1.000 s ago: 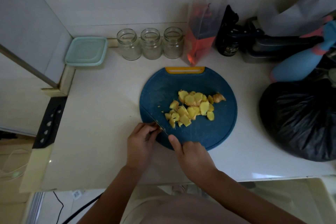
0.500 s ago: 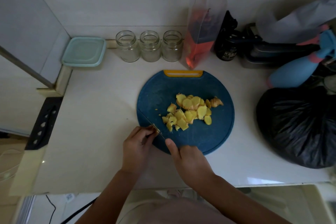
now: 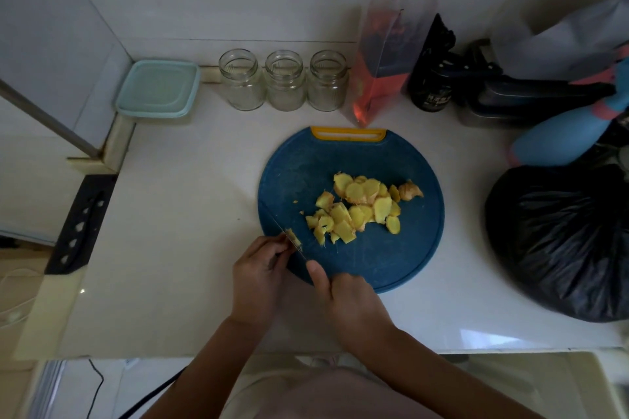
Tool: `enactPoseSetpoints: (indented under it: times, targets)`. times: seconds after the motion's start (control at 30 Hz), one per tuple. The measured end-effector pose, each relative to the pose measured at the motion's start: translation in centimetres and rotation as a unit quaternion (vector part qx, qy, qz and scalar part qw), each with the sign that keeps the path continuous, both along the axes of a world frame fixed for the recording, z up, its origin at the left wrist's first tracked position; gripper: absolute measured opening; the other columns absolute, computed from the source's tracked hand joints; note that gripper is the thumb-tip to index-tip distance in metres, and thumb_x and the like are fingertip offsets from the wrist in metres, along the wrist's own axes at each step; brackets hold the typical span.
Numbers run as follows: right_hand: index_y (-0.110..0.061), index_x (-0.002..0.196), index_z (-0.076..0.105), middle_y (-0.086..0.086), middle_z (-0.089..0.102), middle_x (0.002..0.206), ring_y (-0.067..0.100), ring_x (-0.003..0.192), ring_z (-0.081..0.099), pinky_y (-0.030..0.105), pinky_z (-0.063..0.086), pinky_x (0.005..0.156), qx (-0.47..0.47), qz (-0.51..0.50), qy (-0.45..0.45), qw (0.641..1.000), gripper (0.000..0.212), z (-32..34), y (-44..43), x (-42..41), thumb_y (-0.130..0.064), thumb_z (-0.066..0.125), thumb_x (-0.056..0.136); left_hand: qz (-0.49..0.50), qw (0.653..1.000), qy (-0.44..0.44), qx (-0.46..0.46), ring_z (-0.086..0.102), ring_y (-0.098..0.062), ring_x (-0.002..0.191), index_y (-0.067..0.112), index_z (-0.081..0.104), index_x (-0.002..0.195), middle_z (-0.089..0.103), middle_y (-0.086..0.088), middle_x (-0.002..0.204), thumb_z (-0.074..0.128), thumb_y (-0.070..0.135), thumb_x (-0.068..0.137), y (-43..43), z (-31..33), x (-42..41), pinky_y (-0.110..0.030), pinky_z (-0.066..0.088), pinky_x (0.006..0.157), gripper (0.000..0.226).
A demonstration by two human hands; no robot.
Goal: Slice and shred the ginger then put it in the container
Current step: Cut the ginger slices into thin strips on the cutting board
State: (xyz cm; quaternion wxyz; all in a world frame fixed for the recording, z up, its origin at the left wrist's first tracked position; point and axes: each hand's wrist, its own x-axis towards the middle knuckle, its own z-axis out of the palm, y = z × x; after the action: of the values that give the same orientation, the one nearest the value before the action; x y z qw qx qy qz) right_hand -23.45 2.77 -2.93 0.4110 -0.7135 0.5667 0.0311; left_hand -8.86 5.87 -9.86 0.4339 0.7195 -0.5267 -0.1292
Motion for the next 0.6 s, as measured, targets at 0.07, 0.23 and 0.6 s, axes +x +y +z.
enactPoseSetpoints:
  times: [0.07,0.23,0.6]
  targets:
    - [-0.008,0.067,0.04,-0.001,0.039,0.061,0.012,0.054,0.037,0.029,0.037,0.067,0.032,0.024,0.025,0.999,0.068,-0.1,0.0,0.2,-0.065,0.015,0.094,0.005,1.0,0.001,0.006,0.059,-0.002,0.079,0.002,0.075,0.082,0.069,-0.004,0.084,0.064,0.005,0.078,0.0,-0.3,0.0,-0.003,0.043,0.076,0.012]
    - [-0.018,0.073,0.055,-0.001,0.047,0.066,0.023,0.078,0.06,0.036,0.048,0.071,0.037,0.011,0.014,0.999,0.075,-0.9,0.1,0.7,-0.077,0.008,0.077,0.01,1.0,0.002,0.004,0.058,-0.001,0.077,0.004,0.074,0.081,0.067,-0.002,0.084,0.063,0.002,0.077,0.1,-0.5,-0.1,-0.005,0.044,0.074,0.012]
    - [-0.012,0.082,0.059,0.01,0.067,0.096,0.026,0.094,0.064,0.032,0.045,0.074,-0.023,0.064,0.09,0.994,0.067,0.7,-0.6,1.3,-0.065,0.019,0.095,0.023,1.0,0.007,0.008,0.057,-0.002,0.073,0.006,0.073,0.08,0.065,0.0,0.081,0.075,-0.013,0.07,-0.2,-0.9,-0.3,-0.011,0.047,0.068,0.021]
